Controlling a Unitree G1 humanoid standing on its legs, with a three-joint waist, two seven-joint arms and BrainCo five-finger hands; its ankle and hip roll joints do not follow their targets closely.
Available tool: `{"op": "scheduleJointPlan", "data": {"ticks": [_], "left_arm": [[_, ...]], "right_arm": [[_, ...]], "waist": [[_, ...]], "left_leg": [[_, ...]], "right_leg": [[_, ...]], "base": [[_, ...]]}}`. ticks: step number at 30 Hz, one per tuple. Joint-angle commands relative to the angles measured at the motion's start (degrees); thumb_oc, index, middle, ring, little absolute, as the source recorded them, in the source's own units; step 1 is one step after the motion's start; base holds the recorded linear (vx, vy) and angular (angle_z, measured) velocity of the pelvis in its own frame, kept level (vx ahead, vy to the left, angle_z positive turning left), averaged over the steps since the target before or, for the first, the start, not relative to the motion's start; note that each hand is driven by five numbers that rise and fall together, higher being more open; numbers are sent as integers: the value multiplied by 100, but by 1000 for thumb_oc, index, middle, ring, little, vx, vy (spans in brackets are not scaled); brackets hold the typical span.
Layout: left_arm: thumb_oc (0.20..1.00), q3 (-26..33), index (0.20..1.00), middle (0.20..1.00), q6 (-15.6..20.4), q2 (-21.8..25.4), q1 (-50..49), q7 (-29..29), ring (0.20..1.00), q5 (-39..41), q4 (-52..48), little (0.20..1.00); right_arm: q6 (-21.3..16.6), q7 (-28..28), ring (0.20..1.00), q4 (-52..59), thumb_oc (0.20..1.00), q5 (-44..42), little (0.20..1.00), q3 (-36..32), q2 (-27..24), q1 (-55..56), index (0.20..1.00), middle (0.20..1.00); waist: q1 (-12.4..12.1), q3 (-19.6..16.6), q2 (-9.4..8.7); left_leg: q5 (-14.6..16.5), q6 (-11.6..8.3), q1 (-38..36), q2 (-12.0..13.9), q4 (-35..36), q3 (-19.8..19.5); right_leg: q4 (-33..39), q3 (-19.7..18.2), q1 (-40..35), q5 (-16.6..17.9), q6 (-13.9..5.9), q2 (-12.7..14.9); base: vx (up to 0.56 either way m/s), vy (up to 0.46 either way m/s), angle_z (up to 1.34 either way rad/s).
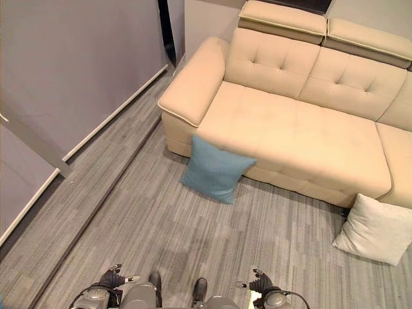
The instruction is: Pick up all the scattered cushions and arrange them neatly on the sofa.
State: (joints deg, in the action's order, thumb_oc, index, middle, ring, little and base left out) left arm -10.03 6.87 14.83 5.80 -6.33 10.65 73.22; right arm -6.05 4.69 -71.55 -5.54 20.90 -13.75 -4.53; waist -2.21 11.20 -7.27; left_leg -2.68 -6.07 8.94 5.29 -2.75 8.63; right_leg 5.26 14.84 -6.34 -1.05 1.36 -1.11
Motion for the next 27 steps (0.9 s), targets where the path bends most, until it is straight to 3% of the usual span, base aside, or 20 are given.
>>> {"op": "scheduleJointPlan", "data": {"ticks": [1,5,6,7,8,11,13,17,18,20,22,24,27], "left_arm": [[1000,-74,1000,1000,37,-135,35,26,1000,67,79,1000],[1000,-61,1000,1000,14,-80,-2,23,1000,-43,136,1000],[1000,-59,1000,1000,12,-29,-6,39,1000,-50,111,1000],[1000,-58,1000,1000,12,-29,-6,39,1000,-50,111,1000],[1000,-107,1000,1000,15,-15,27,45,1000,-79,86,1000],[1000,-129,1000,1000,5,21,69,44,1000,-121,69,1000],[1000,-133,1000,1000,-6,38,66,65,1000,-164,77,1000],[1000,-96,1000,1000,13,73,76,83,1000,-205,73,1000],[1000,-29,1000,1000,7,73,60,86,1000,-248,102,1000],[1000,21,1000,1000,14,60,71,100,1000,-266,135,1000],[1000,28,1000,1000,2,43,74,112,1000,-263,158,1000],[1000,8,1000,1000,12,-22,37,156,1000,-274,181,1000],[1000,-101,1000,1000,14,-180,9,161,1000,-270,187,1000]], "right_arm": [[-121,30,1000,156,1000,-144,1000,-51,-53,-83,1000,1000],[-126,17,1000,272,1000,-6,1000,5,-2,-133,1000,1000],[-129,-7,1000,352,1000,28,1000,2,0,-142,1000,1000],[-129,-7,1000,352,1000,28,1000,2,-1,-142,1000,1000],[-102,-29,1000,298,1000,82,1000,35,-4,-166,1000,1000],[-80,-28,1000,258,1000,77,1000,-1,9,-166,1000,1000],[-68,-36,1000,209,1000,59,1000,-63,2,-116,1000,1000],[-67,-45,1000,264,1000,138,1000,-18,5,-117,1000,1000],[-65,-55,1000,293,1000,166,1000,6,23,-160,1000,1000],[-61,-60,1000,299,1000,216,1000,14,29,-194,1000,1000],[-49,-63,1000,308,1000,230,1000,11,26,-196,1000,1000],[-59,-78,1000,306,1000,186,1000,-10,19,-133,1000,1000],[-54,-98,1000,274,1000,151,1000,12,-30,-73,1000,1000]], "waist": [[-83,88,116],[-143,15,92],[-125,51,110],[-131,46,108],[-101,98,135],[-30,124,217],[43,111,254],[71,114,249],[130,123,246],[211,131,257],[243,133,261],[297,67,234],[307,33,208]], "left_leg": [[-117,120,-60,-4,-356,176],[135,359,-231,-226,-422,165],[312,495,-368,-295,-475,192],[314,497,-362,-297,-477,200],[466,636,-577,-388,-491,231],[556,718,-763,-410,-437,276],[617,710,-969,-445,-324,309],[815,616,-1370,-524,-79,341],[785,574,-1510,-544,51,423],[822,523,-1648,-575,124,401],[873,510,-1687,-580,83,377],[1013,465,-1742,-614,-104,296],[675,104,-1498,-446,-1277,242]], "right_leg": [[-664,1,65,-521,-569,391],[-1555,-70,234,-577,-777,665],[-2182,-111,502,-444,-890,828],[-2199,-120,518,-450,-893,833],[-2812,-161,737,-214,-975,980],[-3292,-104,979,-28,-967,1047],[-3210,29,1123,44,-960,1100],[-2119,529,1282,4,-998,1157],[-1423,753,1478,304,-1029,1097],[-1003,693,1554,472,-1103,1035],[-1032,626,1573,489,-1111,1039],[-968,388,1446,469,-1039,976],[-822,430,1069,429,-789,809]], "base": [[151,113,-3],[239,245,-15],[176,244,-10],[236,313,-24],[123,155,-9],[221,213,-7],[196,86,-8],[264,2,-4],[252,-32,-45],[247,-37,-37],[249,-41,2],[328,-67,12],[269,-134,29]]}}
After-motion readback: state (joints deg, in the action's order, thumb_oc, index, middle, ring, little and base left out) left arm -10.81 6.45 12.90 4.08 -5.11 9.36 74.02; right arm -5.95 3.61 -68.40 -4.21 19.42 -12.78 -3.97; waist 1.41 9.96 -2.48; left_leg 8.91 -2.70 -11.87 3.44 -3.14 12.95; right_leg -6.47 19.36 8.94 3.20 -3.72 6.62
